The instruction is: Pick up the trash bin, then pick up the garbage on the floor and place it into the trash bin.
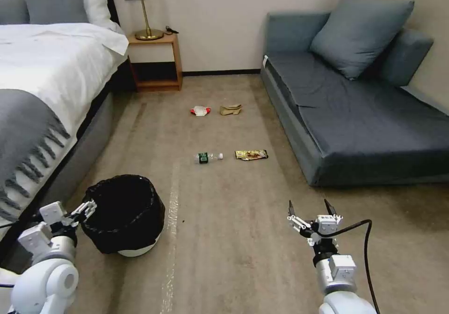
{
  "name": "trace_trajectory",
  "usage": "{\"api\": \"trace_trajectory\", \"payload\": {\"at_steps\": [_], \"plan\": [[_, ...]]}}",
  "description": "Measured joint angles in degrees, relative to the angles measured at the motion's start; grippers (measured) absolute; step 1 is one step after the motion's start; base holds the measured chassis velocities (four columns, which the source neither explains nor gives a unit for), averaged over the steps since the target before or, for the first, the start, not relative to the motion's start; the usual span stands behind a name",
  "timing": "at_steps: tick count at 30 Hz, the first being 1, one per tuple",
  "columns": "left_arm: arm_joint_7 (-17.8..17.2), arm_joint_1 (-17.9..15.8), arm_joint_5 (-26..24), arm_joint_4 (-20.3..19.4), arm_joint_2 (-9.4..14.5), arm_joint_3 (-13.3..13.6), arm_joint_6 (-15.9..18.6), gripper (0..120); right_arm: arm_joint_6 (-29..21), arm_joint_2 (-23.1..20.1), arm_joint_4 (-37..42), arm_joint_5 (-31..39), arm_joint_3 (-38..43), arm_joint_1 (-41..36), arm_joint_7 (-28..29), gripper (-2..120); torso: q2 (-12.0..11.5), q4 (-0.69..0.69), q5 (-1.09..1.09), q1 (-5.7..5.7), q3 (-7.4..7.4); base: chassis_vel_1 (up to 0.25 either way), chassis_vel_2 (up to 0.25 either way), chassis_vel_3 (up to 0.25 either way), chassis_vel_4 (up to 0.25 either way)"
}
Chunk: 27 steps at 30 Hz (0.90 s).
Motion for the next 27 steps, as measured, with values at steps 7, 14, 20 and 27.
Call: {"api": "trace_trajectory", "payload": {"at_steps": [7,14,20,27], "plan": [[-7.08,-2.82,-9.33,0.57,-0.19,1.33,6.71,93,-0.04,-0.15,-0.53,0.17,0.52,0.57,0.09,100,0.0,-0.01,0.0,0.0,0.0,0.0,0.0,0.0,0.0],[-11.09,-4.69,-11.34,0.89,-0.19,1.47,10.59,94,-0.04,-0.05,-1.2,0.05,0.8,1.18,0.09,100,0.0,-0.01,0.0,0.0,0.0,0.0,0.0,0.0,0.0],[-13.95,-6.47,-13.19,2.05,1.01,1.39,14.8,94,-0.01,0.15,-1.86,0.02,0.88,2.02,0.12,100,0.0,0.0,0.0,0.0,0.0,0.0,0.0,0.0,0.0],[-17.38,-9.19,-15.42,4.65,1.95,1.89,18.0,93,0.09,0.3,-2.18,0.01,0.85,2.37,0.2,100,0.0,-0.01,0.0,0.0,0.0,0.0,0.0,0.0,0.0]]}}
